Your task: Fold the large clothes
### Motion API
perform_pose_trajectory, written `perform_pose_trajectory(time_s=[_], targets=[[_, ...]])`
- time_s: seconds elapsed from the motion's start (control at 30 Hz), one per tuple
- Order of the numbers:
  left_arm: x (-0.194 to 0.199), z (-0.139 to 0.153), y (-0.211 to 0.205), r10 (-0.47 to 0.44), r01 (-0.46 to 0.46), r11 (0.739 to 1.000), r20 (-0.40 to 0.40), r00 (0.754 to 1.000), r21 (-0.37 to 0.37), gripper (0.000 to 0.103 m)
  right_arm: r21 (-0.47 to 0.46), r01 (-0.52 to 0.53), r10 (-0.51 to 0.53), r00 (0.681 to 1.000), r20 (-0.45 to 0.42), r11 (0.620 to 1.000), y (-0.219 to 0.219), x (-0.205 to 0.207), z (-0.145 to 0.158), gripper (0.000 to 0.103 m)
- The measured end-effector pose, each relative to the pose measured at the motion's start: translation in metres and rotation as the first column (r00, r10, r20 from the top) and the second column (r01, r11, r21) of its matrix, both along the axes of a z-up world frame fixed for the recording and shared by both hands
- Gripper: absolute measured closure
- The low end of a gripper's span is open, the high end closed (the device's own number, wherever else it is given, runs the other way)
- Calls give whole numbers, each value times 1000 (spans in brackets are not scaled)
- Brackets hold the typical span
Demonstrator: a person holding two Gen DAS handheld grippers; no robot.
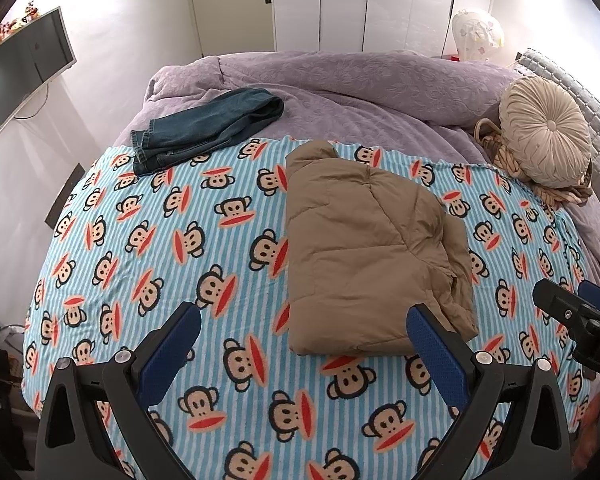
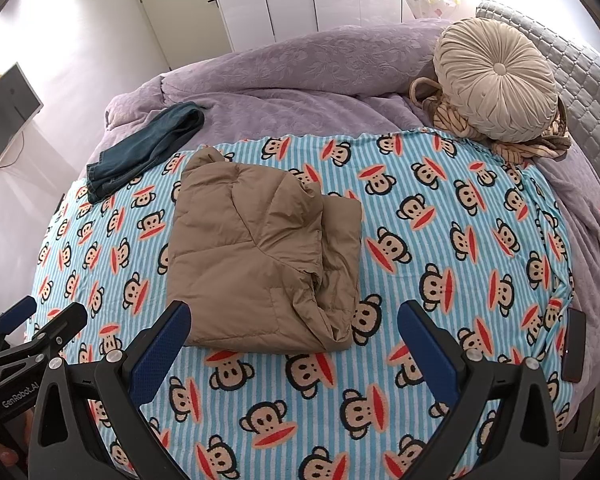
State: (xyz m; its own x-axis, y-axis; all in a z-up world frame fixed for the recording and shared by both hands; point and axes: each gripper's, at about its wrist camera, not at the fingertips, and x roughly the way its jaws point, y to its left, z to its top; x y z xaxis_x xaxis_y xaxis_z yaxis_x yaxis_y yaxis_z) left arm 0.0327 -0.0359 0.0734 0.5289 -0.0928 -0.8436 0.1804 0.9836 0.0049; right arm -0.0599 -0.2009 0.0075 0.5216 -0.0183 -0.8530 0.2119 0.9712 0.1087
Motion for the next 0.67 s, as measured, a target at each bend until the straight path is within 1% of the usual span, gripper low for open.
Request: perform_pose_trajectory(time_s=[0.37, 0.57, 0.67], targets=[[2, -1, 1, -2, 2, 1000, -2, 1000, -7, 0, 0, 0, 0, 1000, -2, 1000, 1, -1, -1, 0], [2, 0, 3, -4, 4, 1000, 7, 1000, -21, 0, 6, -13, 13, 1000, -9, 1000, 3, 2, -2, 0], [2, 1, 2, -12, 12, 1000, 11, 1000, -16, 0, 9, -17, 17, 1000, -12, 1000, 3, 3, -3, 0]])
